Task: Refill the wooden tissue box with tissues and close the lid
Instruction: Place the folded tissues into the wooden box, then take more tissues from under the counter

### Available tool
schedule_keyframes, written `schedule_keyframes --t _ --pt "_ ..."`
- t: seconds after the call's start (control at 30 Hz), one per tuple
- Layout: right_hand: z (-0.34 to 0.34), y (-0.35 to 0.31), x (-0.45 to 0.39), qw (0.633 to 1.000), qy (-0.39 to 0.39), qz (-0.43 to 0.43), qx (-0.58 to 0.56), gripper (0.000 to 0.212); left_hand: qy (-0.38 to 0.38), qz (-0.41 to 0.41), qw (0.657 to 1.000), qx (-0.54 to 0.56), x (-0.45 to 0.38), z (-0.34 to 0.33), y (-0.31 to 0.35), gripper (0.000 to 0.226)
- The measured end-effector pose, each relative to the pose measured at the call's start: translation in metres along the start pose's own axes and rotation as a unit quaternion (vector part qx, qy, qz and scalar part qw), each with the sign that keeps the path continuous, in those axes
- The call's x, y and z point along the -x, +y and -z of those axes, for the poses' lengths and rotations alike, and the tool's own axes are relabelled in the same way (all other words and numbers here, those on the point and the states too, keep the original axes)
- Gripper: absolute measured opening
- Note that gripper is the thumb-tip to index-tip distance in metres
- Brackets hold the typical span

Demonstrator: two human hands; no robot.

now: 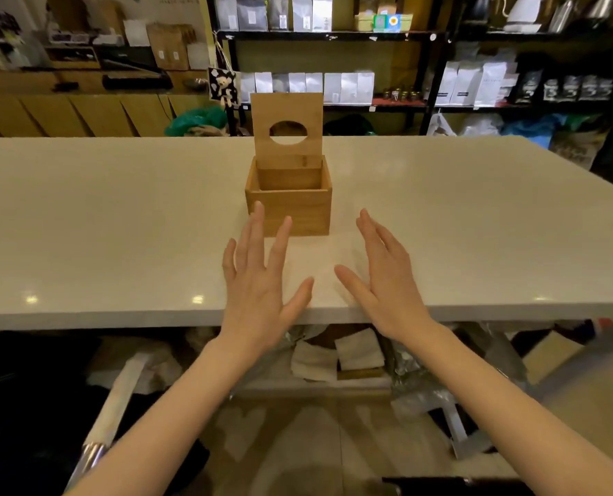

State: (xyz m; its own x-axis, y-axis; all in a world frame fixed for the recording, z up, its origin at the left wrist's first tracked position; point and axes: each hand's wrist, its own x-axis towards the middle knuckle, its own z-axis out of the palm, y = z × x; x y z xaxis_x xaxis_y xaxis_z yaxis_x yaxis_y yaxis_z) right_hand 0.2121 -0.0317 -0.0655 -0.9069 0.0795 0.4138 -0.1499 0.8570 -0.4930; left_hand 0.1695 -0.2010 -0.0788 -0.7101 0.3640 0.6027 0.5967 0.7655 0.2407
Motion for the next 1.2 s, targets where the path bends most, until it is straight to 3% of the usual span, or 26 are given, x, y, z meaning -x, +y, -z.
schedule_keyframes --t 0.13,0.27,0.4,0.63,0.87,1.03,1.1,1.2 --pt "-0.017 0.012 0.059 0.986 0.136 0.08 0.055 0.064 0.007 -0.072 0.997 0.027 0.053 -0.013 0.016 0.061" --pt "-0.041 0.045 0.108 0.977 0.147 0.099 0.121 0.062 -0.034 -0.093 0.995 0.03 0.098 -0.038 0.014 0.062" --pt "-0.07 0.081 0.137 0.976 0.084 0.081 0.182 0.065 -0.077 -0.099 0.992 0.033 0.122 -0.071 0.014 0.064" --pt "-0.118 0.136 0.146 0.98 -0.032 -0.013 0.196 0.061 -0.265 -0.04 0.963 0.002 0.143 -0.15 -0.003 0.07" --pt "-0.175 0.202 0.127 0.952 -0.151 -0.036 0.263 0.08 -0.314 -0.003 0.949 -0.003 0.143 -0.239 -0.038 0.096" --pt "-0.223 0.256 0.096 0.937 -0.183 0.001 0.297 0.07 -0.349 -0.024 0.934 -0.068 0.138 -0.301 -0.062 0.075" --pt "-0.241 0.271 0.085 0.917 -0.221 0.005 0.332 0.059 -0.38 0.008 0.924 -0.037 0.134 -0.324 -0.066 0.072" --pt "-0.265 0.288 0.066 0.9 -0.251 0.004 0.355 0.056 -0.386 -0.006 0.923 -0.01 0.119 -0.358 -0.073 0.062"
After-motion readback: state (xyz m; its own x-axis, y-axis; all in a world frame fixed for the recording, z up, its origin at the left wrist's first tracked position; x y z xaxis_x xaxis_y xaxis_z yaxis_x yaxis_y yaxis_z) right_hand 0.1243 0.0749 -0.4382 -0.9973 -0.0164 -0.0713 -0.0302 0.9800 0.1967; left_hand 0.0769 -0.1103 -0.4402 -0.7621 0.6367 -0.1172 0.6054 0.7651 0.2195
